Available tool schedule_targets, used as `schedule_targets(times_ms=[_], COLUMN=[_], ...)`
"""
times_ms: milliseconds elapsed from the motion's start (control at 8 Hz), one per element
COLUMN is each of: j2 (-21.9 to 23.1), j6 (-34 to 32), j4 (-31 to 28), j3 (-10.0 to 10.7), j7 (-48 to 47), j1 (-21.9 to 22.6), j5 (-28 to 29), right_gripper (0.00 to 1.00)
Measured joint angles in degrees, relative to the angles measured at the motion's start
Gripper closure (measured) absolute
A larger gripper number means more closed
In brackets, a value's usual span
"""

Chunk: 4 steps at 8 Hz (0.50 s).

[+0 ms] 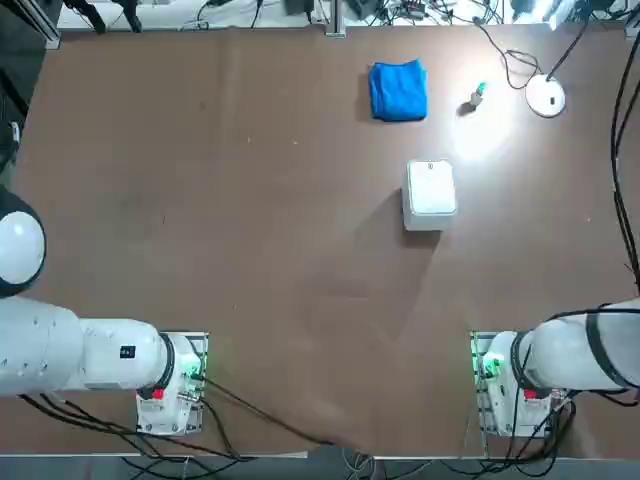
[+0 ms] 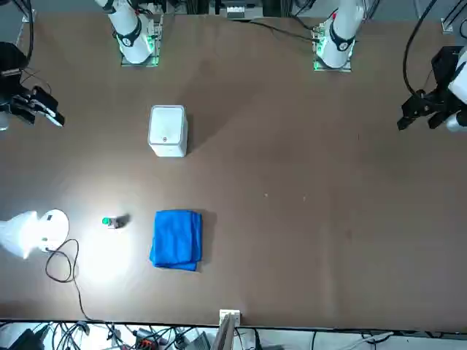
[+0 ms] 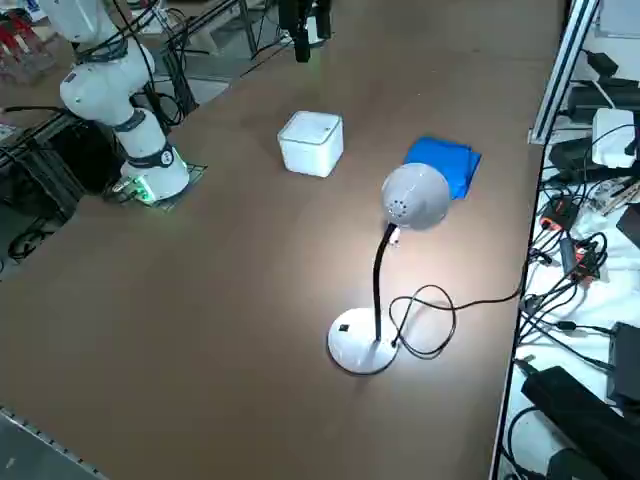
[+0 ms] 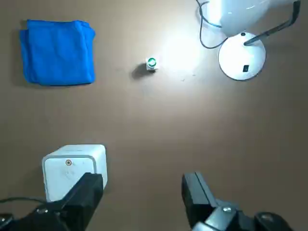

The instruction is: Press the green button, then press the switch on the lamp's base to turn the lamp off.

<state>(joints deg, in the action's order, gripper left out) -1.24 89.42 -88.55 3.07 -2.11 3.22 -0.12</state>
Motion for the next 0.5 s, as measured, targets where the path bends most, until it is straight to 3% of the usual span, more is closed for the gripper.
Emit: schedule_targets(times_ms=[500], j2=[-0.03], j6=[0.00], j4=[0.00], j3=[0.00], j7=[0.00], j1=[0.00], j5=[0.00], right_gripper=[0.00])
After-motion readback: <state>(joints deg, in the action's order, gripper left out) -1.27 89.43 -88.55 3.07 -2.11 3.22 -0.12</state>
